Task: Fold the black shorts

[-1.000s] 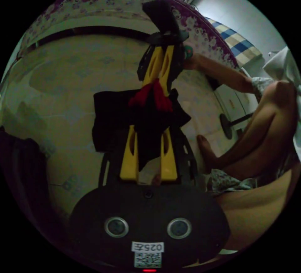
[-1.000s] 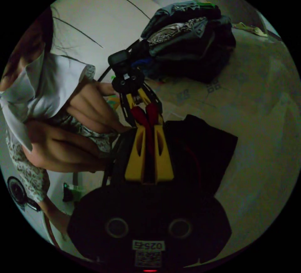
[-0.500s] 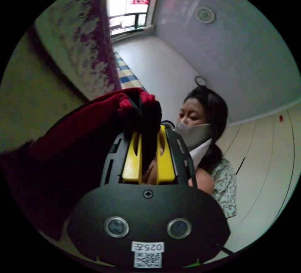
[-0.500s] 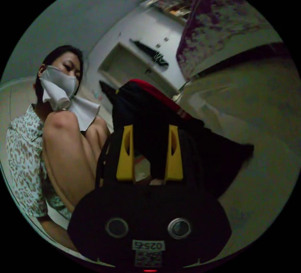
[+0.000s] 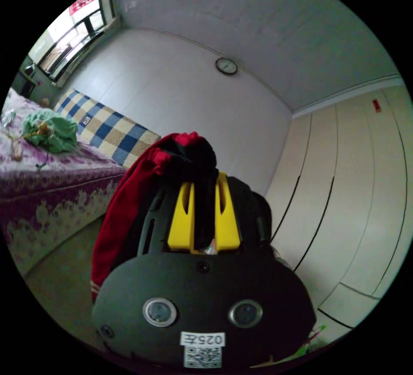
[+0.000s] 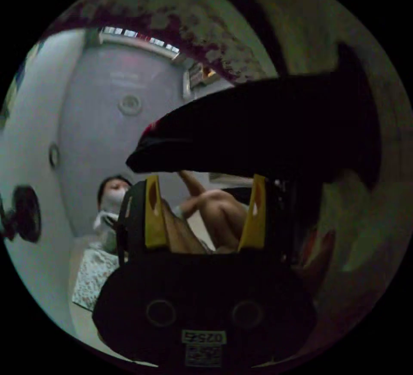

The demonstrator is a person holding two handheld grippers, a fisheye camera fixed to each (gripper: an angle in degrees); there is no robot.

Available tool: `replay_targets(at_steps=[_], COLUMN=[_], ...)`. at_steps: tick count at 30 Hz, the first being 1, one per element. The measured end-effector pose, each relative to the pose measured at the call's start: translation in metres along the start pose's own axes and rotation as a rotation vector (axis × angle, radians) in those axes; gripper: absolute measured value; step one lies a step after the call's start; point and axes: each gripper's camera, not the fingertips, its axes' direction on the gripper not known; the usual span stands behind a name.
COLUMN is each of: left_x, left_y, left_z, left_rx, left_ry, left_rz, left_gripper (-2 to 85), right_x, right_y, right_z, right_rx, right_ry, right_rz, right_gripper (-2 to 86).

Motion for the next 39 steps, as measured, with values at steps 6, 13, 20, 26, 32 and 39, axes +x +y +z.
replay_targets(at_steps=[6,13,20,26,32,39], left_x=[0.046,0.068,0.081,0.097,0.053,-0.067], left_y=[-0.08,-0.124,-0.15,-0.134,-0.066,0.115], left_z=[0.064,0.095,0.088,0.053,-0.057,-0.169], left_rx=[-0.13,-0.15,-0.101,-0.124,0.01,0.02], left_ry=[-0.082,-0.086,-0.01,-0.143,-0.386,-0.577], left_rz=[0.092,0.157,0.214,0.26,0.009,-0.615], left_gripper=[3.9,3.9,4.2,4.6,4.2,3.7], right_x=[-0.065,-0.201,-0.345,-0.445,-0.596,-0.76], right_y=[0.009,-0.028,-0.066,-0.106,-0.047,0.032], right_z=[-0.076,-0.075,-0.125,-0.148,-0.173,-0.123], right_rx=[0.348,0.418,0.572,0.517,0.502,0.452], right_ry=[-0.202,-0.569,-0.488,-0.498,-0.078,0.481], right_rz=[0.16,0.028,-0.052,-0.17,-0.262,-0.351], right_gripper=[28.4,28.8,27.3,18.2,1.3,0.8])
